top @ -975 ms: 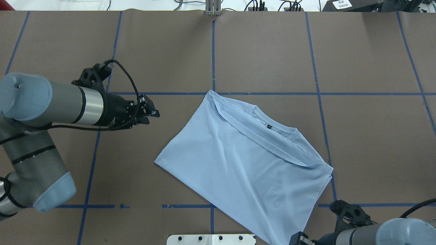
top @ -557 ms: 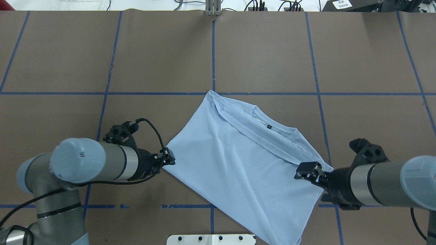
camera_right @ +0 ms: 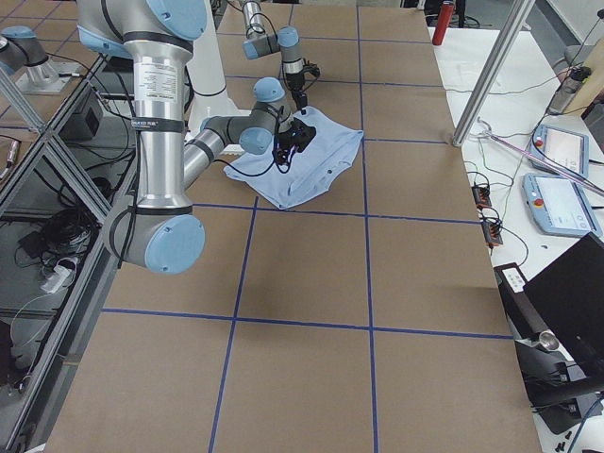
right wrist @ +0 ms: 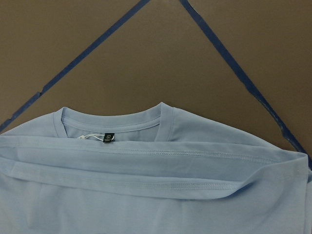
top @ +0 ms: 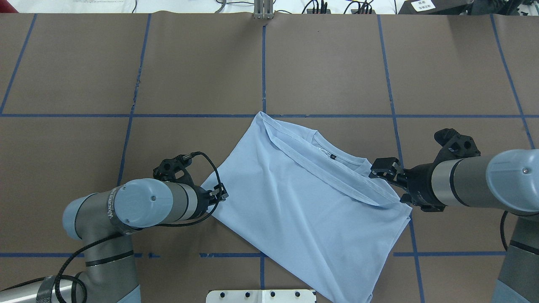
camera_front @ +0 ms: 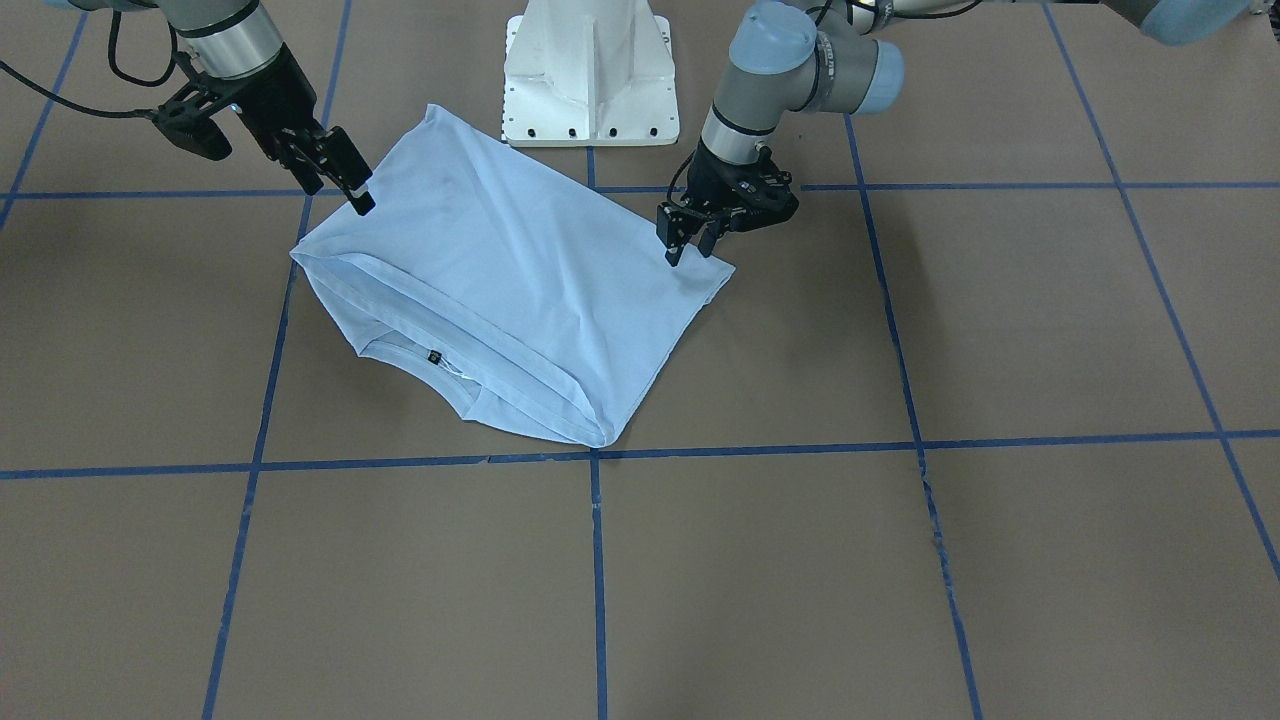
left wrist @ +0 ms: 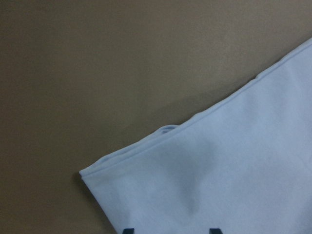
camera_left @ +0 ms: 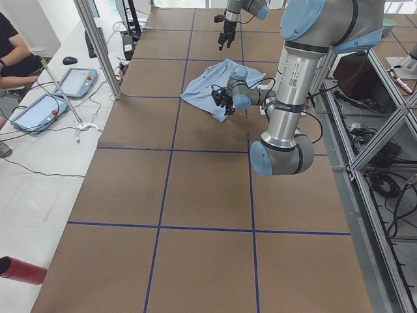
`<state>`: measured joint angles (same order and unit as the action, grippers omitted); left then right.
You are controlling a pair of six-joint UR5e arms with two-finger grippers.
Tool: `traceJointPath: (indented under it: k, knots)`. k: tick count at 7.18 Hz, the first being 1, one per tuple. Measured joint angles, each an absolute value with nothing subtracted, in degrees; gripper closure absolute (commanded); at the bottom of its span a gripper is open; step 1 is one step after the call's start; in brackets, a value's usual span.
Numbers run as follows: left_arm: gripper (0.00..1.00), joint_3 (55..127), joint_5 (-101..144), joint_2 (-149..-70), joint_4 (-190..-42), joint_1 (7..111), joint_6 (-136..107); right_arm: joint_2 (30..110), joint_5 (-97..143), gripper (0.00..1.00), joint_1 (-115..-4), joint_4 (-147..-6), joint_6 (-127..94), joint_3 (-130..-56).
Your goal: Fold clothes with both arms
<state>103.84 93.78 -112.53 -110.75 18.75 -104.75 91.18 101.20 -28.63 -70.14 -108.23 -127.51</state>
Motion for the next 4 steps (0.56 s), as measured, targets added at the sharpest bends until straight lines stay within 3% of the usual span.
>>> traceJointPath:
  k: [2,3,4]
  knots:
    - [0.41,103.92,93.76,-112.26,-106.59,19.08,-104.61,91.00,101.09,0.00,-28.70,-70.14,-108.12,-127.16]
    - [0.52,103.88,93.81,-112.16,-105.98,19.10,-104.60,90.98,101.03,0.00,-28.69,-70.14,-108.11,-127.12]
    - [0.94,103.95,93.89,-112.17,-105.73,19.10,-104.63,90.97,101.00,0.00,-28.67,-70.14,-108.11,-127.10]
